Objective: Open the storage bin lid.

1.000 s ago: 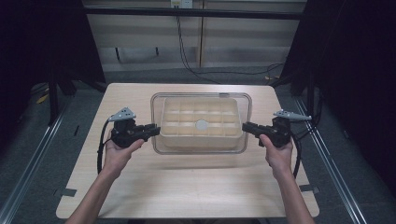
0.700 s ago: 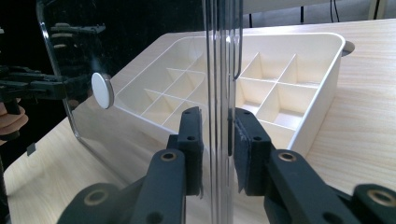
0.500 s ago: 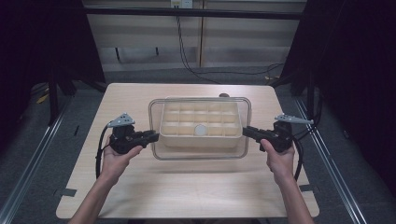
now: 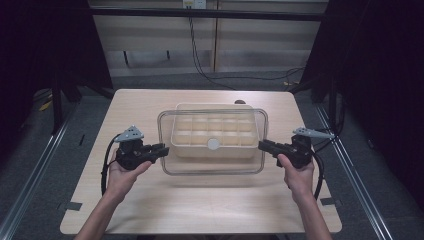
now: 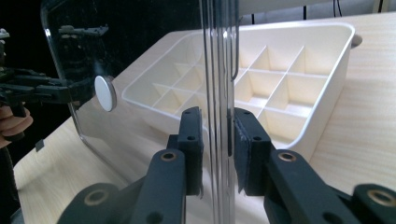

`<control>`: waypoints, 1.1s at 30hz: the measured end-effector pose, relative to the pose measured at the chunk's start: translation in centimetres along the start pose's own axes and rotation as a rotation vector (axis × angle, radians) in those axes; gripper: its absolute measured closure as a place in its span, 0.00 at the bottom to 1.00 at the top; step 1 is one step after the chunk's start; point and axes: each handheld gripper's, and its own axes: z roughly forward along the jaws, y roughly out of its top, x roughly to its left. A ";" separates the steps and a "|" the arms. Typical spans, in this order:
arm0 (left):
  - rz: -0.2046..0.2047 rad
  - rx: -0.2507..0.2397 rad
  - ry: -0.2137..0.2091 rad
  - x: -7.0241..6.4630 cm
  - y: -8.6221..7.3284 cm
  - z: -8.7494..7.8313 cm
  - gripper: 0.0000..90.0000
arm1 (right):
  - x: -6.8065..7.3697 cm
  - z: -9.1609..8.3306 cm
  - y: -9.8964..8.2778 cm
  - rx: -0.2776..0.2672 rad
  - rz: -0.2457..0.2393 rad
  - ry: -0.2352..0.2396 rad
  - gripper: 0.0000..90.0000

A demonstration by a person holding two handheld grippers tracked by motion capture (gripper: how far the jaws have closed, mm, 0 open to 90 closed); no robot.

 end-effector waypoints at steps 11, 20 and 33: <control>-0.008 0.018 -0.013 -0.8 -0.9 -0.6 0.80 | 1.1 -0.9 -1.1 0.021 -0.007 0.005 0.83; 0.011 0.057 -0.029 -1.8 -1.3 -0.3 0.79 | 1.1 -2.2 -2.6 0.041 0.010 -0.005 0.83; 0.005 0.090 -0.026 -2.8 -2.4 -1.1 0.79 | 2.3 -3.2 -3.7 0.063 -0.002 -0.003 0.83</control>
